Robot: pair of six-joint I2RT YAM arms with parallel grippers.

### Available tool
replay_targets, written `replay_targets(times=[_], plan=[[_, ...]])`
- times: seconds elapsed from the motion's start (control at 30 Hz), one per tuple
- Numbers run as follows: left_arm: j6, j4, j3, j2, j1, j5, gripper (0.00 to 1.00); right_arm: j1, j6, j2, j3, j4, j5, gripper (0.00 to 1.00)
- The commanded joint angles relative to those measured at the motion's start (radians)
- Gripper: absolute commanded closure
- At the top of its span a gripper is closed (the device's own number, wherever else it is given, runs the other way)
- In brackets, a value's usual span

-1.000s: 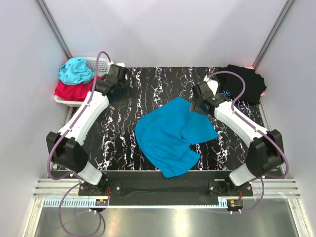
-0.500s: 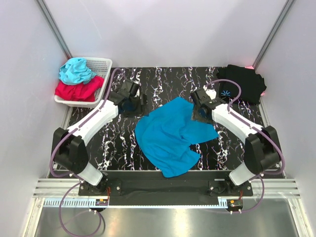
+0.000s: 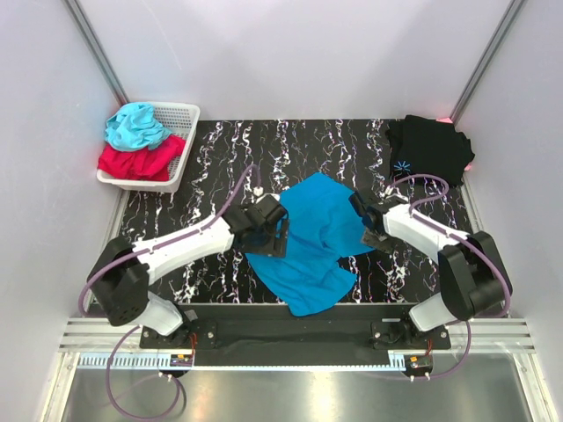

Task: Fold and stack the t-shirts
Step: Flatten the tshirt out

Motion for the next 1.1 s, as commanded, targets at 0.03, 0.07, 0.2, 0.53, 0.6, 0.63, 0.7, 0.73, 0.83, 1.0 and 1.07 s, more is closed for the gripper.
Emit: replay_targets(times=[0.03,0.07,0.2,0.53,0.6,0.63,0.7,0.73,0.83,1.0,1.07], plan=[[-0.063,0.037,0.016,-0.065,-0.097,-0.070,0.19,-0.013,0.073,-0.049,-0.028,-0.021,0.097,0.45],[-0.064,0.035,0.019,-0.067,-0.113,-0.083,0.19,-0.027,0.076,-0.041,-0.032,-0.021,0.081,0.45],[-0.090,0.037,0.036,-0.056,-0.192,-0.107,0.19,-0.047,0.050,-0.047,-0.081,0.028,0.034,0.47],[-0.073,0.078,0.072,-0.005,-0.266,-0.080,0.18,-0.147,-0.125,-0.119,-0.084,0.177,-0.121,0.47],[-0.064,0.089,0.083,-0.004,-0.269,-0.069,0.18,-0.150,-0.164,-0.121,-0.062,0.185,-0.120,0.46],[-0.061,0.092,0.088,-0.001,-0.269,-0.066,0.18,-0.159,-0.174,-0.119,-0.054,0.194,-0.127,0.46],[-0.055,0.090,0.102,0.010,-0.271,-0.060,0.17,-0.168,-0.195,-0.104,-0.040,0.205,-0.144,0.46],[-0.055,0.092,0.105,0.015,-0.271,-0.057,0.17,-0.177,-0.203,-0.087,-0.037,0.211,-0.161,0.46],[-0.057,0.092,0.112,0.027,-0.278,-0.047,0.17,-0.197,-0.204,-0.069,-0.049,0.246,-0.224,0.46],[-0.061,0.090,0.117,0.036,-0.291,-0.044,0.17,-0.216,-0.184,-0.070,-0.078,0.259,-0.253,0.46],[-0.064,0.090,0.119,0.036,-0.292,-0.041,0.17,-0.216,-0.168,-0.078,-0.089,0.256,-0.238,0.45]])
